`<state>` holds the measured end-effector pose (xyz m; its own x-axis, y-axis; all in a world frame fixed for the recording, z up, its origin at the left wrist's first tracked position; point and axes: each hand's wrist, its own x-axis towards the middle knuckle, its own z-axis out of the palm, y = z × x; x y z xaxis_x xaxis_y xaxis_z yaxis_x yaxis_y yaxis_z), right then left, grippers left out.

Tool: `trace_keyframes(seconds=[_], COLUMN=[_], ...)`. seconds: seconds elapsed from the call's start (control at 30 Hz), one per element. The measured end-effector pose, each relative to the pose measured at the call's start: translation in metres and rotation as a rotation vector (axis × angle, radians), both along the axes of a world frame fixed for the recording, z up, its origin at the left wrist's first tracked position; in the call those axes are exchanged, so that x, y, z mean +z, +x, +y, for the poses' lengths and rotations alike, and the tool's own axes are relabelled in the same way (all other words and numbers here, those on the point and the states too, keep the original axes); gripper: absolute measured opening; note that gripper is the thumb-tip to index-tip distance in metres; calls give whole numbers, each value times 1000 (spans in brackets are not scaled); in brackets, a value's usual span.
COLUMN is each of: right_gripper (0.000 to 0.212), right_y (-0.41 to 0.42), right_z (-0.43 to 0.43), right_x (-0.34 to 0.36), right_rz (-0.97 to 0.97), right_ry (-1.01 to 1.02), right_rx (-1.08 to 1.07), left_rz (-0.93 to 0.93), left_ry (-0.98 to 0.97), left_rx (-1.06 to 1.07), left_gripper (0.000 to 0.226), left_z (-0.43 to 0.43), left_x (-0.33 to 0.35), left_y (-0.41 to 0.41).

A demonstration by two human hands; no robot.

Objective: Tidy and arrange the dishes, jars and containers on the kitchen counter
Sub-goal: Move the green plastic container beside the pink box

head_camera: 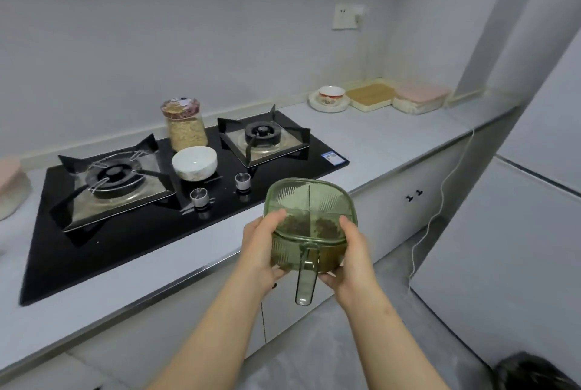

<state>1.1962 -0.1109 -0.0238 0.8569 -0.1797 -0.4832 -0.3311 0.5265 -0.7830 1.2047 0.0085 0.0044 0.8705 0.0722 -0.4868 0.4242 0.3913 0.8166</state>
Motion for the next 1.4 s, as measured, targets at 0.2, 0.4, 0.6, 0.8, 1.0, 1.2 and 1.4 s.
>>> trace_keyframes(seconds=[0.2, 0.4, 0.6, 0.8, 1.0, 1.2, 1.4], right_gripper=[42, 39, 35, 37, 27, 30, 27], right_y=[52, 125, 195, 255, 308, 399, 479], right_z=[-58, -140, -223, -275, -307, -339, -366], right_x=[-8, -8, 3, 0, -7, -4, 10], right_rz=[6, -18, -41, -22, -1, 2, -11], right_ry=[14, 4, 10, 39, 51, -14, -68], right_rx=[-101, -118, -81, -50, -40, -42, -52], left_rz=[7, -19, 7, 49, 56, 65, 79], left_ry=[12, 2, -26, -51, -16, -35, -47], left_rx=[-113, -144, -122, -64, -72, -107, -107], left_gripper=[14, 11, 12, 14, 15, 14, 22], left_z=[-60, -143, -225, -278, -307, -340, -365], left_x=[-1, 2, 16, 13, -1, -11, -12], left_y=[62, 132, 197, 257, 317, 417, 501])
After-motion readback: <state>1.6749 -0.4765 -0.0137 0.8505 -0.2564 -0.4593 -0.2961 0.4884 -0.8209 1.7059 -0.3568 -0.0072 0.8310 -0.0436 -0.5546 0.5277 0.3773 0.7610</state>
